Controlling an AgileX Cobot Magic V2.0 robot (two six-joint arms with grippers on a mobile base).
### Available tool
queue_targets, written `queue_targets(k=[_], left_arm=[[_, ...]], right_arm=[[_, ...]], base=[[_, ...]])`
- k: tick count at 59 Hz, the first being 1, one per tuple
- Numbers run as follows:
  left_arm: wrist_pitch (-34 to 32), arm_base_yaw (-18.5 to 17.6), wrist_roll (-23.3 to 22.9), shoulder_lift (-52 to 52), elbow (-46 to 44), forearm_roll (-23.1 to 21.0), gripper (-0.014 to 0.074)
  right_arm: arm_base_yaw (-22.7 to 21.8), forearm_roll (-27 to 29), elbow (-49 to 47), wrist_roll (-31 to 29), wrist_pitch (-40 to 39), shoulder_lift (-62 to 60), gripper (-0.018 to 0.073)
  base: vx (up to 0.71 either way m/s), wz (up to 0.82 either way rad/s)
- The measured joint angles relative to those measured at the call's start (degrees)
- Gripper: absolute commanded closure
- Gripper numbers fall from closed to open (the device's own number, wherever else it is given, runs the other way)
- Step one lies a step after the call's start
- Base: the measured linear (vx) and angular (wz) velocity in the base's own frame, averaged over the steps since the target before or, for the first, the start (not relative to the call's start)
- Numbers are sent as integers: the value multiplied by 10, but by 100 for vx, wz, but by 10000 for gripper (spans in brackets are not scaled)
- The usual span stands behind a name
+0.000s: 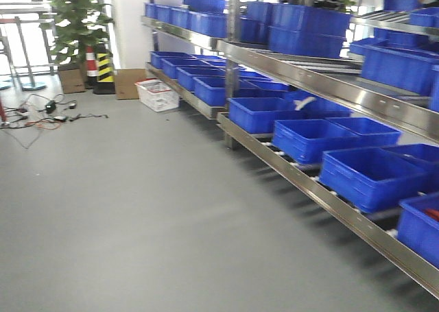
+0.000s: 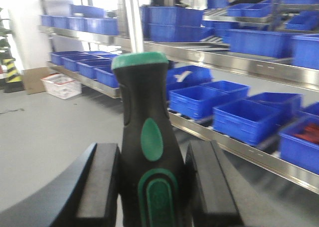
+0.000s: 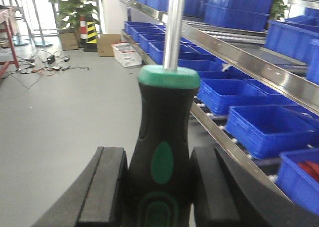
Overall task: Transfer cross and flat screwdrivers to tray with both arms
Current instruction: 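Drive along the blue-bin shelves to the grey metal tray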
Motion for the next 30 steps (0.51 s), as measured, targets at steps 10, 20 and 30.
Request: queue_targets(k=[10,20,30], left_arm=[[0,0,0,0,0,0,594],[0,0,0,0,0,0,594],[-1,0,0,0,0,0,594]], right_arm=[[0,0,0,0,0,0,567],[0,0,0,0,0,0,567],[0,0,0,0,0,0,567]], base=[[63,37],[63,34],[64,27]])
